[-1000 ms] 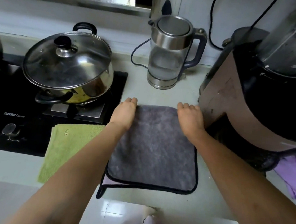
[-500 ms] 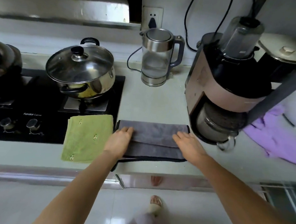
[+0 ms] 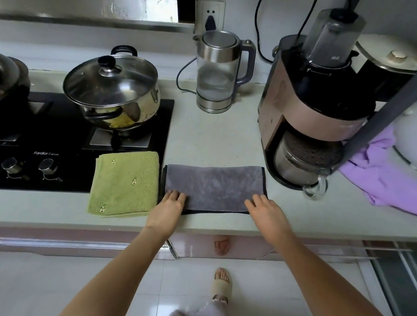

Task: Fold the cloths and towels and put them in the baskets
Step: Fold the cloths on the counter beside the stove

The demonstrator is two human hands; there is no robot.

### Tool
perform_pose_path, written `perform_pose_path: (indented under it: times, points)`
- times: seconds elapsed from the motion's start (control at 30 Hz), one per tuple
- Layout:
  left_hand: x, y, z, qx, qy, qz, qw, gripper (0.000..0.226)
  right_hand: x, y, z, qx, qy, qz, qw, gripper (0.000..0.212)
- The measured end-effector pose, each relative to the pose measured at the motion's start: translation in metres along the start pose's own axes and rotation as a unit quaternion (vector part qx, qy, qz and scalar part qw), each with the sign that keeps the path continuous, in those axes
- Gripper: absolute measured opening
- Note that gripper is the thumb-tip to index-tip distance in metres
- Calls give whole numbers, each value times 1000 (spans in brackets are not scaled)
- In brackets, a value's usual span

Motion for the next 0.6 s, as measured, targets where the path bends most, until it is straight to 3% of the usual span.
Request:
perform_pose_path:
  times: [0.2, 0.3, 0.37, 0.47, 0.53, 0.6]
  points:
    - [-5, 1, 9, -19, 27, 6, 999, 50, -14, 16, 22, -2, 62, 0, 998, 31]
    - [-7, 2, 6, -30, -50, 18, 998, 53, -12, 13, 14, -14, 14, 22, 1000, 40]
    - [-12, 8, 13, -71, -77, 24, 994, 46, -9, 15, 10, -48, -54, 15, 997, 29]
    - [-39, 23, 47, -106, -9, 23, 994, 34, -22, 33, 20, -168, -42, -88, 981, 27]
    - [-63, 38, 53, -11, 68, -16, 997, 37, -33, 48, 31, -242, 39, -158, 956, 32]
    - [-84, 53, 43, 83, 78, -63, 992, 42, -50, 50, 30, -242, 64, -168, 953, 42]
Point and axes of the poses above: each hand's wrist, its own x-axis away from the middle knuckle, its own z-axis out of the back of the hand, y = z × x, the point moved 6 cm from there along -x, towards the middle knuckle, and after that the axes turned 6 degrees about -z, right-handed, at the moved point
